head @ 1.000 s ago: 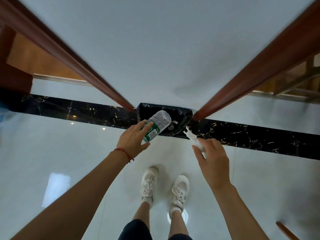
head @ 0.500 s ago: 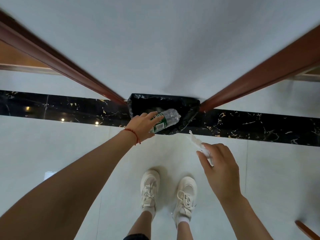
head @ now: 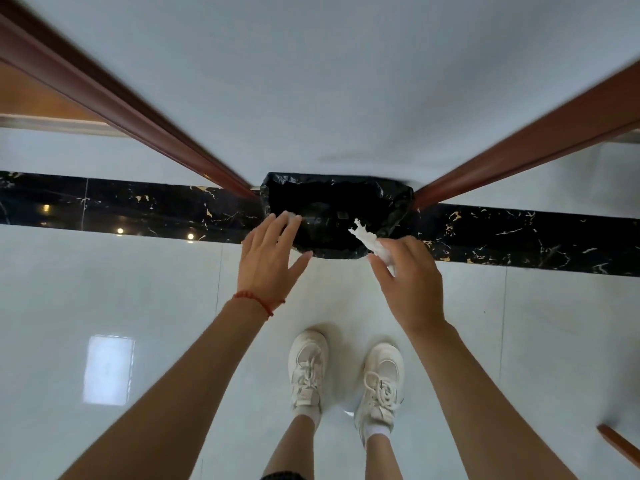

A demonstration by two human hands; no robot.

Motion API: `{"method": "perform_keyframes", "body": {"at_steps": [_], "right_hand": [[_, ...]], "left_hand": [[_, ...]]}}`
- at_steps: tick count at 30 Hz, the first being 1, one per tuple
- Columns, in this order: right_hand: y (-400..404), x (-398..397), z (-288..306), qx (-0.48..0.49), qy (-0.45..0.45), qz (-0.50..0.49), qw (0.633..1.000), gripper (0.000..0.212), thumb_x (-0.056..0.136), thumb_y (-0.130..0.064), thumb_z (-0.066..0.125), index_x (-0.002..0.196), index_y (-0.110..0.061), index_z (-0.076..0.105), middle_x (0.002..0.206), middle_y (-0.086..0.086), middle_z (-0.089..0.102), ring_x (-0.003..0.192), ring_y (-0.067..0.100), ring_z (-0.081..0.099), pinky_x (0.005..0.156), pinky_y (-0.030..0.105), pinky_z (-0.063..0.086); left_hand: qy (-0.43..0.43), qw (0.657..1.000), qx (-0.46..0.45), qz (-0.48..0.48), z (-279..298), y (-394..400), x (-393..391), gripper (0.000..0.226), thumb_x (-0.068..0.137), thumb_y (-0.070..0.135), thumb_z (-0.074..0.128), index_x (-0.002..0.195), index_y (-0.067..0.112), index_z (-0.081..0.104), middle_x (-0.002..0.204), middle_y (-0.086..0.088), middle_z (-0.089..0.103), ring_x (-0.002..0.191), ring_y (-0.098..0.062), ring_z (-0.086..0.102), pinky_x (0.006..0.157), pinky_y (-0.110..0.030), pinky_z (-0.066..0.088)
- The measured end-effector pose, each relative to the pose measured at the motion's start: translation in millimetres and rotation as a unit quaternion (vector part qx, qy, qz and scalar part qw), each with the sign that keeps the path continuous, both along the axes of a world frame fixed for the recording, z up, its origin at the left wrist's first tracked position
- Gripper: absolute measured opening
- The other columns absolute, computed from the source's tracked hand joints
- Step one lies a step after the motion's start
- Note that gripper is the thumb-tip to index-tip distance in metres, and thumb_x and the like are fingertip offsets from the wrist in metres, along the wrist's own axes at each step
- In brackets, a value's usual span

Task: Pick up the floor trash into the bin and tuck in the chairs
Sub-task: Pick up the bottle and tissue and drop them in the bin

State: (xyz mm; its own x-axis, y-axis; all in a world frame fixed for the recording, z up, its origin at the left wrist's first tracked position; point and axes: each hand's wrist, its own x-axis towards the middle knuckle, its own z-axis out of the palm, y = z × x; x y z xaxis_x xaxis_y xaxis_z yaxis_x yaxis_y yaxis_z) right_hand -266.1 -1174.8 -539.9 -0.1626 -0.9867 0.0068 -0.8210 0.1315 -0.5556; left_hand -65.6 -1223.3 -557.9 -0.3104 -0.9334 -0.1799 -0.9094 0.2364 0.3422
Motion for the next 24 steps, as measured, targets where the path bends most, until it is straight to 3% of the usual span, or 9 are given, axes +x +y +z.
{"method": "perform_keyframes", "body": {"at_steps": [9, 14, 18, 24], "right_hand": [[-54, 41, -28, 0.010, 0.010, 0.047, 0.999, 0.023, 0.073, -0.014, 0.074, 0.087, 0.001, 0.064, 0.075, 0.017, 0.058, 0.067, 0.035, 0.055, 0.056, 0.040, 0.048], [-71, 43, -27, 0.032, 0.048, 0.053, 0.997, 0.048, 0.067, -0.019, 0.080, 0.108, -0.001, 0.062, 0.105, 0.020, 0.062, 0.099, 0.040, 0.057, 0.080, 0.049, 0.045], [-56, 34, -8, 0.048, 0.057, 0.038, 0.996, 0.055, 0.079, -0.030, 0.071, 0.121, 0.001, 0.055, 0.127, 0.022, 0.054, 0.120, 0.038, 0.047, 0.095, 0.050, 0.038], [-15, 13, 50, 0.045, 0.083, 0.038, 0.995, 0.060, 0.084, -0.047, 0.048, 0.123, -0.001, 0.053, 0.129, 0.020, 0.053, 0.120, 0.035, 0.048, 0.095, 0.049, 0.039]], "left_hand": [[-0.015, 0.997, -0.002, 0.071, 19, 39, 37, 0.055, 0.079, 0.037, 0.056, 0.121, 0.002, 0.056, 0.122, -0.023, 0.057, 0.110, -0.043, 0.054, 0.089, -0.057, 0.039], [-0.020, 0.998, -0.003, 0.066, 24, 33, 43, 0.055, 0.079, 0.037, 0.056, 0.121, 0.002, 0.056, 0.122, -0.024, 0.057, 0.111, -0.043, 0.053, 0.089, -0.056, 0.040], [-0.027, 0.998, 0.003, 0.063, 37, 30, 41, 0.055, 0.078, 0.037, 0.056, 0.121, 0.002, 0.056, 0.122, -0.024, 0.057, 0.111, -0.044, 0.053, 0.088, -0.057, 0.040], [-0.030, 0.998, -0.012, 0.045, 87, 31, 27, 0.055, 0.079, 0.035, 0.057, 0.122, 0.002, 0.056, 0.124, -0.024, 0.056, 0.114, -0.043, 0.051, 0.090, -0.056, 0.039]]}}
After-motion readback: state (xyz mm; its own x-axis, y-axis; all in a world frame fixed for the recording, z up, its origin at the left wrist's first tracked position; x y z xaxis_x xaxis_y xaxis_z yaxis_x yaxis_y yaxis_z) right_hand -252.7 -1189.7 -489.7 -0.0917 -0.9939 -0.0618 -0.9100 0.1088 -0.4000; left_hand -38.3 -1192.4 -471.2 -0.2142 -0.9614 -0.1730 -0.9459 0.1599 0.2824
